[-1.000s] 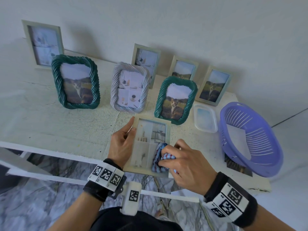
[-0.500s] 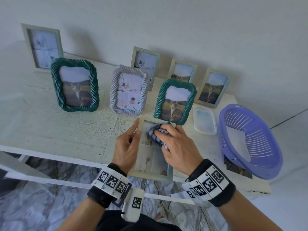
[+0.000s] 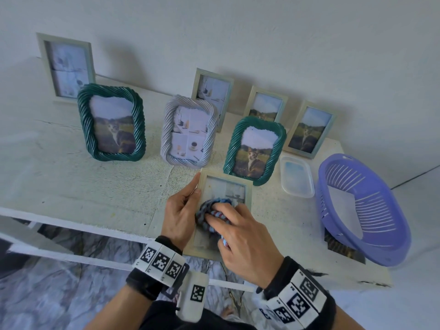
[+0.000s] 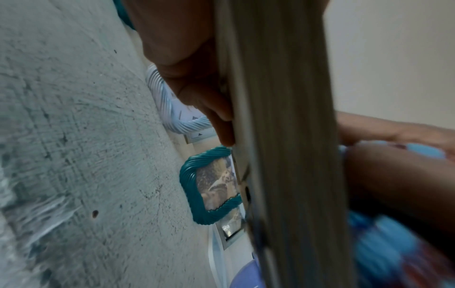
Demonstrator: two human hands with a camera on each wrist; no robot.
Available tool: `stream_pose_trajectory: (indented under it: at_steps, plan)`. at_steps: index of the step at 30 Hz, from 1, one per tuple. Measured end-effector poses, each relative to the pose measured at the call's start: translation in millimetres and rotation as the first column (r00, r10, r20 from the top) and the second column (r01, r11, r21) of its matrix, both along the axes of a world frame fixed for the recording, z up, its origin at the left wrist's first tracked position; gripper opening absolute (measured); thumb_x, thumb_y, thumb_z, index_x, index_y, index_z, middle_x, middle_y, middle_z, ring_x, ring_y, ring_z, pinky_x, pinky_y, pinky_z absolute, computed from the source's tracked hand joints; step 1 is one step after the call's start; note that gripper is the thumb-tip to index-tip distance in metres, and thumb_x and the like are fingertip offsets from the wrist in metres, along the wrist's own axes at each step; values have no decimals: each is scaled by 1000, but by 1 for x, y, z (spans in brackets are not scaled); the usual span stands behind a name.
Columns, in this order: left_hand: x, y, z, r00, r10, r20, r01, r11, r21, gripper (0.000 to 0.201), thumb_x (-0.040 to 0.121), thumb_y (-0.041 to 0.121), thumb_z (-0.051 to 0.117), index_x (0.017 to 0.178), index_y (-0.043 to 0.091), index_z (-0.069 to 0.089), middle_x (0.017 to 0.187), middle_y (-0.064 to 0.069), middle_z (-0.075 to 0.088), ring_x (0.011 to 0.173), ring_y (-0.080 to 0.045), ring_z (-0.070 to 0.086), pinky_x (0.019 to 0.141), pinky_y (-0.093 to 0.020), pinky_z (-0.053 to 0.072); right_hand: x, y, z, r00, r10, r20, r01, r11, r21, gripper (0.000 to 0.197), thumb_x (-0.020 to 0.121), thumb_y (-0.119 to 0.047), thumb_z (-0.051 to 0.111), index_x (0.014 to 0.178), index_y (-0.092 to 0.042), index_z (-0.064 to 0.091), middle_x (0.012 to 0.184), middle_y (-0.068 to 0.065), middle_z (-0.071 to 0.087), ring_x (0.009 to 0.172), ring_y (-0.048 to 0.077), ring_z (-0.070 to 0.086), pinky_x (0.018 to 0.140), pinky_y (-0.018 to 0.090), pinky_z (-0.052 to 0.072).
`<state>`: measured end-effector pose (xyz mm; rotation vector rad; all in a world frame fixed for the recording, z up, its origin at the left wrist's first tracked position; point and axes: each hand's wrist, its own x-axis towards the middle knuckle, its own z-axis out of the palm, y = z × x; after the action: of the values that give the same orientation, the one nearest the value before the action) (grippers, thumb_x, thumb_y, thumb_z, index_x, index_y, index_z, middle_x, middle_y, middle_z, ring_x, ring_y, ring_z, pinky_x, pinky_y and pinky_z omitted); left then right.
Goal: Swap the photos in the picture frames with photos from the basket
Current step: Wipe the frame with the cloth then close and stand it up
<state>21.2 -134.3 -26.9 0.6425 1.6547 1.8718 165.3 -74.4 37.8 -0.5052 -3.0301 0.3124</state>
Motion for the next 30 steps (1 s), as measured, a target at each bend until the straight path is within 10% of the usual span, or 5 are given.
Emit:
stream_pose_trajectory:
  at_steps: [11, 15, 19, 22, 30]
  plan:
    - [-4, 6, -4, 1000, 13, 3, -13, 999, -35, 36, 100, 11, 50, 133, 26, 55, 83, 10, 71, 77, -14, 58, 73, -35, 51, 19, -2, 2, 999, 36, 35, -26, 968, -250, 42, 81, -27, 36, 112, -26, 65, 111, -15, 55, 96, 10, 49, 73, 30, 52]
    - [-13, 6, -6, 1000, 10, -8, -11, 1000, -27, 36, 96, 27, 51, 127, 45, 58, 83, 3, 66, 79, -16, 53, 75, -36, 47, 34, 23, 23, 999, -17, 43, 36, 868, -495, 42, 80, -32, 40, 109, -22, 69, 104, -14, 62, 93, 5, 56, 84, 31, 48]
    - [-31, 3, -4, 1000, 28, -11, -29, 998, -47, 37, 101, 22, 50, 136, 31, 54, 88, 15, 72, 79, -10, 63, 76, -34, 54, 53, 56, 47, 960, -270, -71, 160, 741, -652, 33, 80, -40, 50, 105, -27, 67, 104, -18, 66, 93, 4, 64, 81, 16, 51]
    - [-43, 1, -3, 997, 73, -32, -75, 996, -40, 38, 102, 13, 47, 138, 22, 53, 95, 19, 74, 88, -5, 68, 80, -32, 57, 56, 91, 45, 882, -449, -145, 323, 799, -508, 19, 88, -24, 58, 105, -30, 65, 101, -17, 68, 91, 2, 64, 75, 10, 45]
    - [-51, 3, 6, 998, 65, 11, -65, 998, 18, 38, 101, 10, 46, 138, 19, 51, 98, 21, 73, 95, -1, 69, 72, -15, 54, 10, 191, -26, 702, -711, 53, 708, 704, 60, 36, 91, -19, 53, 125, -8, 59, 127, 19, 54, 113, 42, 50, 95, 43, 42]
